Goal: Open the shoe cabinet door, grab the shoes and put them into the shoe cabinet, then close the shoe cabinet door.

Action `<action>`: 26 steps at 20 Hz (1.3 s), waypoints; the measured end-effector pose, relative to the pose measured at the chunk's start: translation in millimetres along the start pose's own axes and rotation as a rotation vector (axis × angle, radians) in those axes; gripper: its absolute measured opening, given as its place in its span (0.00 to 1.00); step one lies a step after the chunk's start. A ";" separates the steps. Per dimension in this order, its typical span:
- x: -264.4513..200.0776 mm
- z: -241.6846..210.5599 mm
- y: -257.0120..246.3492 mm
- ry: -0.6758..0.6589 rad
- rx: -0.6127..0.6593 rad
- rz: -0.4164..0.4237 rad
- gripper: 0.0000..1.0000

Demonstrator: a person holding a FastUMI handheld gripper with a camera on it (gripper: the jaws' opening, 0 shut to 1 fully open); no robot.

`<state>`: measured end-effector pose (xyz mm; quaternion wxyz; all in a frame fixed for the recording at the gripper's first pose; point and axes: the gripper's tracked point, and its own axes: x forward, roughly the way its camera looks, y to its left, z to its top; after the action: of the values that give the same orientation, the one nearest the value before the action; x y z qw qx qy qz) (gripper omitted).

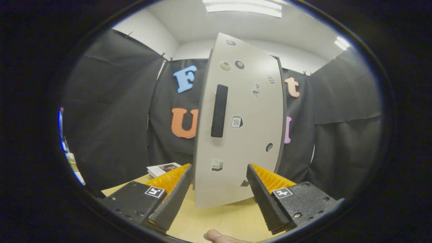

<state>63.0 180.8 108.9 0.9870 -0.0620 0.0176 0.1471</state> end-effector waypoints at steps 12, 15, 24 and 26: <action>-90.4 46.3 -54.4 -0.064 0.162 -0.017 1.00; -108.5 58.3 -79.3 -0.089 0.205 -0.050 1.00; -127.3 60.6 -87.9 -0.069 0.178 -0.027 1.00; -124.2 57.1 -86.8 -0.052 0.180 -0.026 1.00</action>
<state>-29.4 69.9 182.2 0.9906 0.0304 0.0045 0.1336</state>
